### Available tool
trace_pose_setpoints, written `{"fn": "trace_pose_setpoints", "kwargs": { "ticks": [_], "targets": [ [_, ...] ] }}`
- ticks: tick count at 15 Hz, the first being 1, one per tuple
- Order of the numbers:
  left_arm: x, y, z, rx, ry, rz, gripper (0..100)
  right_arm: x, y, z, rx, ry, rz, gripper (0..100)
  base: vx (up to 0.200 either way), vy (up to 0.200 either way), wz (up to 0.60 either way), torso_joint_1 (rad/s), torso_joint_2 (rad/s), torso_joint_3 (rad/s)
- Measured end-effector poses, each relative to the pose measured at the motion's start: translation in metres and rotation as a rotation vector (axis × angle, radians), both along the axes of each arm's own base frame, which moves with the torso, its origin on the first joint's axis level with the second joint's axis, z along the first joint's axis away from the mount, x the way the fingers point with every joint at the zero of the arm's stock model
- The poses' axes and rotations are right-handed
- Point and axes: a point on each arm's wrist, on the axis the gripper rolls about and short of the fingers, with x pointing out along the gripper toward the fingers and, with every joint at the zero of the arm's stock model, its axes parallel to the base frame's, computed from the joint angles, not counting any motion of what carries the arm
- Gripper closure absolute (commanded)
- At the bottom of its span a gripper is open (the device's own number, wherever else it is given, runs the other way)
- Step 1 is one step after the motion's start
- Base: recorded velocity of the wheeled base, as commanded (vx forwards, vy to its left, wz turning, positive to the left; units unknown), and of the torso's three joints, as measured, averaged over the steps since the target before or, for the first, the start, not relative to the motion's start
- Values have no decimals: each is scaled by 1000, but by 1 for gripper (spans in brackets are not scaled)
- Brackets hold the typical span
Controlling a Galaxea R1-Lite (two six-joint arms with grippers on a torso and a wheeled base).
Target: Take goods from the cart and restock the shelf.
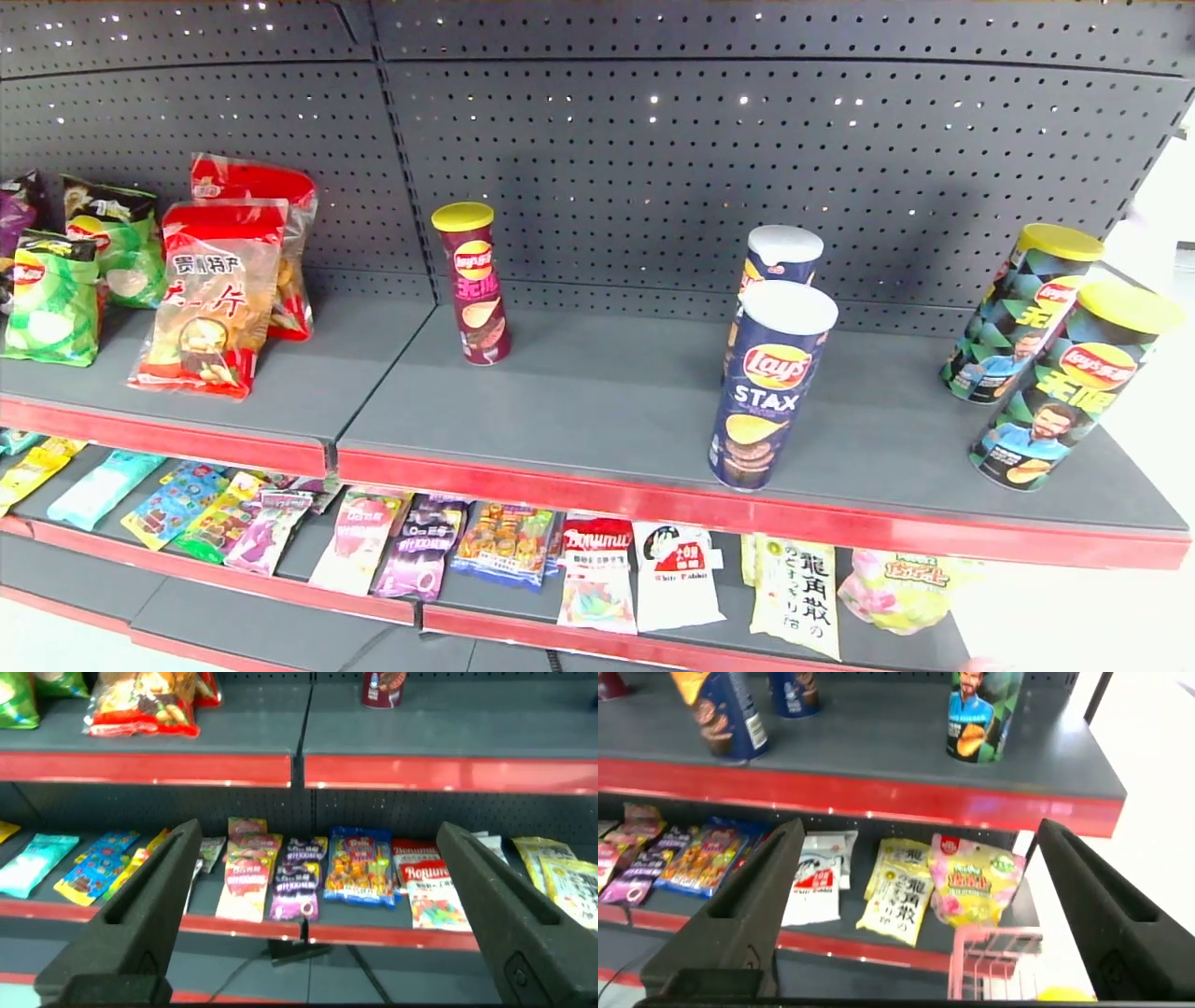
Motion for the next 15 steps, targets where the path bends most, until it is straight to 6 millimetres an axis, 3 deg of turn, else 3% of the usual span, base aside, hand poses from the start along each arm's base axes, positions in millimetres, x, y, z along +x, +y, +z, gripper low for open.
{"fn": "trace_pose_setpoints", "kwargs": {
  "ticks": [3,15],
  "targets": [
    [0,0,0,-1,0,-1,0,0,0,0,0,0,-1,0,0,0,0,0,0,0],
    [0,0,0,-4,0,-1,0,0,0,0,0,0,-1,0,0,0,-600,4,0,1]
  ]
}}
